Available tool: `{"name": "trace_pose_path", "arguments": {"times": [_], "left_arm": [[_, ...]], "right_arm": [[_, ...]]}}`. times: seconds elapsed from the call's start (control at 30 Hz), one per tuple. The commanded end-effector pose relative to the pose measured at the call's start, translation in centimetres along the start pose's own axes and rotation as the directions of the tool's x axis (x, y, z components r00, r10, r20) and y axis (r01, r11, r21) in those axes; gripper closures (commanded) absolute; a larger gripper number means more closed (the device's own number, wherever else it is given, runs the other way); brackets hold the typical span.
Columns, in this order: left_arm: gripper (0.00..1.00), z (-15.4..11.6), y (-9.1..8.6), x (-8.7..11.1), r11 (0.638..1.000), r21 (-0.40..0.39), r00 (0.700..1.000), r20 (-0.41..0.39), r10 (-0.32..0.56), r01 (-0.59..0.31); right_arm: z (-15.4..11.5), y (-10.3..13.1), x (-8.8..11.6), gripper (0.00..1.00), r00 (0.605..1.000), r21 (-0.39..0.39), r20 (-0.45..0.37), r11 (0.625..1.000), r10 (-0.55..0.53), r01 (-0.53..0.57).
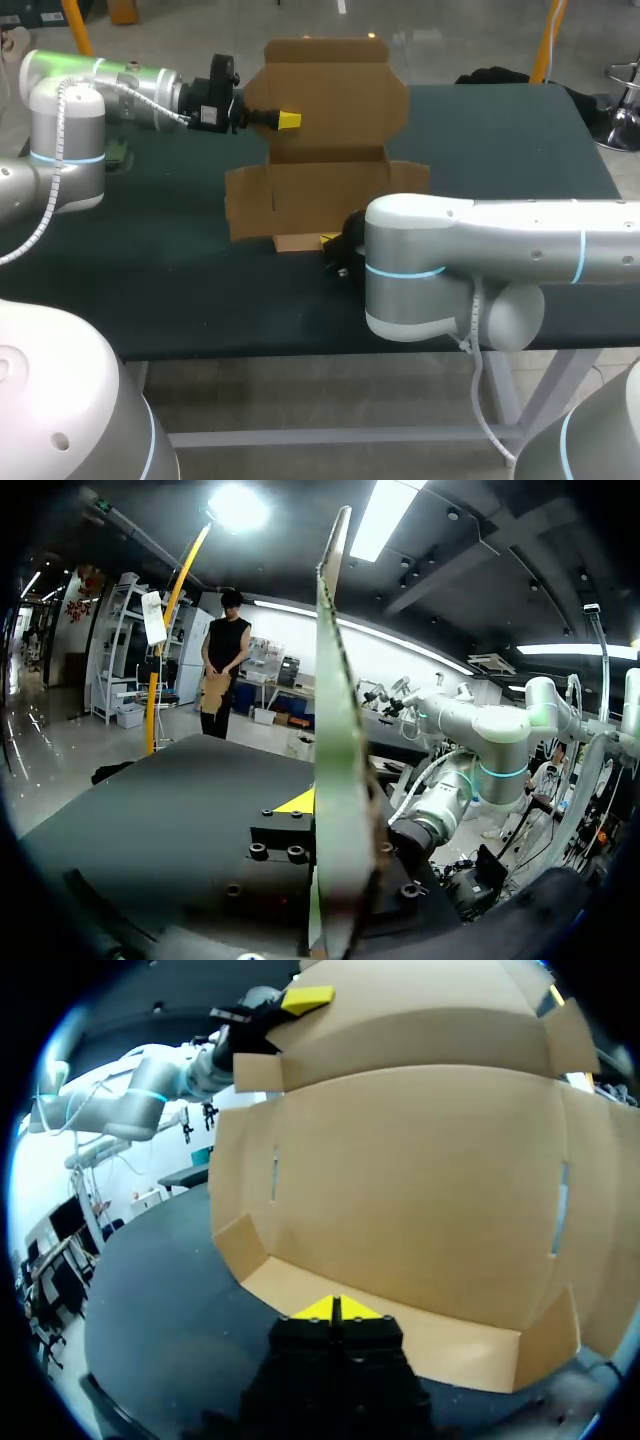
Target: Assemble the packaging by folding the flat box into shape, placing the metal phone stand inside, and closing the box properly
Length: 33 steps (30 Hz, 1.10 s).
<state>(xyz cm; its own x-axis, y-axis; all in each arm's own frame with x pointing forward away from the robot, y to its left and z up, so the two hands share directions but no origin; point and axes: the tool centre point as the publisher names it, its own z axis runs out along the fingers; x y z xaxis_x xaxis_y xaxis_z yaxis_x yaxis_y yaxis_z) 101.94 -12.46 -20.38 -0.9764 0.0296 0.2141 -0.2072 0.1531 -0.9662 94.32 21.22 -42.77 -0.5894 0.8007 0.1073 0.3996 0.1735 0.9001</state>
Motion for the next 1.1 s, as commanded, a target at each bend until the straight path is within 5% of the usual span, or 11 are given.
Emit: {"name": "trace_pose_path", "arguments": {"times": [0.03, 1.1], "left_arm": [[1.00, 0.0, 0.1, 0.5, 1.000, -0.004, 1.000, -0.004, 0.002, -0.002], [1.00, 0.9, 2.0, 6.8, 1.000, -0.019, 1.000, 0.021, -0.019, 0.019]], "right_arm": [[0.7, -0.6, 0.3, 1.00, 1.000, -0.008, 0.019, 1.000, 0.000, 0.000], [0.7, -0.6, 0.3, 1.00, 1.000, -0.008, 0.019, 1.000, 0.000, 0.000]]}}
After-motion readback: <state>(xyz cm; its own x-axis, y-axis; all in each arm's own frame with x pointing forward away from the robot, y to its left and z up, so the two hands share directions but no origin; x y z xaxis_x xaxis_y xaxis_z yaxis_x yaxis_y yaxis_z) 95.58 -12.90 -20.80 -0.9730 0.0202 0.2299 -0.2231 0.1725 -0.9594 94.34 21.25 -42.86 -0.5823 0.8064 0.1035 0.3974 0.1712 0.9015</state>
